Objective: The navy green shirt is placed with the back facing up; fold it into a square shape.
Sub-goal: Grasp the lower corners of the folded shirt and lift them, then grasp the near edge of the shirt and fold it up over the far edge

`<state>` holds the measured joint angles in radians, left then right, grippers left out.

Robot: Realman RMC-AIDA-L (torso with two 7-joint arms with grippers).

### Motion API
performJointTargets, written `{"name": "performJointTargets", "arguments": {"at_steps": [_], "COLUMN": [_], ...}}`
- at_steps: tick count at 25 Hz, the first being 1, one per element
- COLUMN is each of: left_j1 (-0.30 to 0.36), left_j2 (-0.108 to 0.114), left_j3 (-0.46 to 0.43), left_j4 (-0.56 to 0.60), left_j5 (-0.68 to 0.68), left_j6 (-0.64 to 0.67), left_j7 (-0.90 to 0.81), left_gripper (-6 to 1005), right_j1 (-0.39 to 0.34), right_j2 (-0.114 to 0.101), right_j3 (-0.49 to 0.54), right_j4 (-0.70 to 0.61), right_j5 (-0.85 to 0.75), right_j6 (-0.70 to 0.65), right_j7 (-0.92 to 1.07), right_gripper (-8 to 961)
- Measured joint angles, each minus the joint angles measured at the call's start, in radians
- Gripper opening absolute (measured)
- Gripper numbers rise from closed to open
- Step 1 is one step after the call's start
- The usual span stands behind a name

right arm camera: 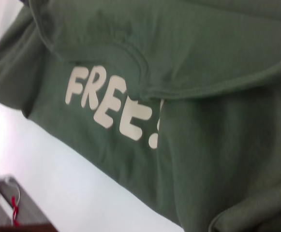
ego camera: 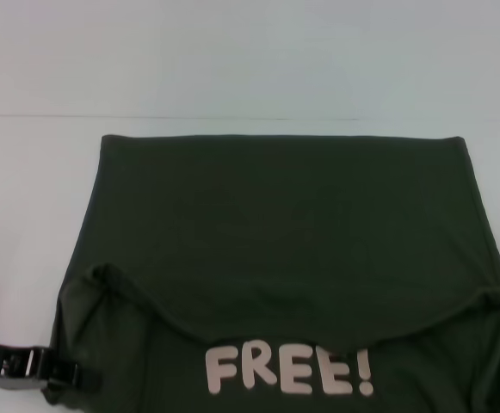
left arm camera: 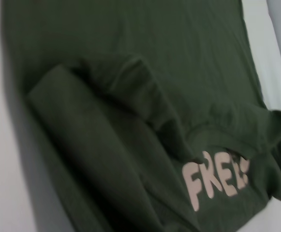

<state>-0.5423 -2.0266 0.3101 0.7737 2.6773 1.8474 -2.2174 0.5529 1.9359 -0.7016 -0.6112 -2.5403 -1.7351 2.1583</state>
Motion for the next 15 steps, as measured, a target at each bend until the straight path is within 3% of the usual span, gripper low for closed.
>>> {"name": "performJointTargets", "arguments": {"at_steps": [8,15], "left_j1": [-0.013,-0.020], "left_j2": [0.002,-0.003], "left_j3": [0.036,0.047], "left_j4": [0.004,-0.007], "left_j5": [0.087,0.075], "left_j6": [0.091,0.100], "left_j7": [0.039,0.054], "left_gripper": [48,49], "right_j1": [-0.007,-0.009], "right_j2": [0.012,0.022], "right_j3": [-0.006,-0.001], "right_j4": [0.028,0.030], "right_j5": [-0.083,-0.094], "right_j6": [-0.044,-0.053], "right_j7": [-0.076,-0.110], "right_gripper": [29,30]}}
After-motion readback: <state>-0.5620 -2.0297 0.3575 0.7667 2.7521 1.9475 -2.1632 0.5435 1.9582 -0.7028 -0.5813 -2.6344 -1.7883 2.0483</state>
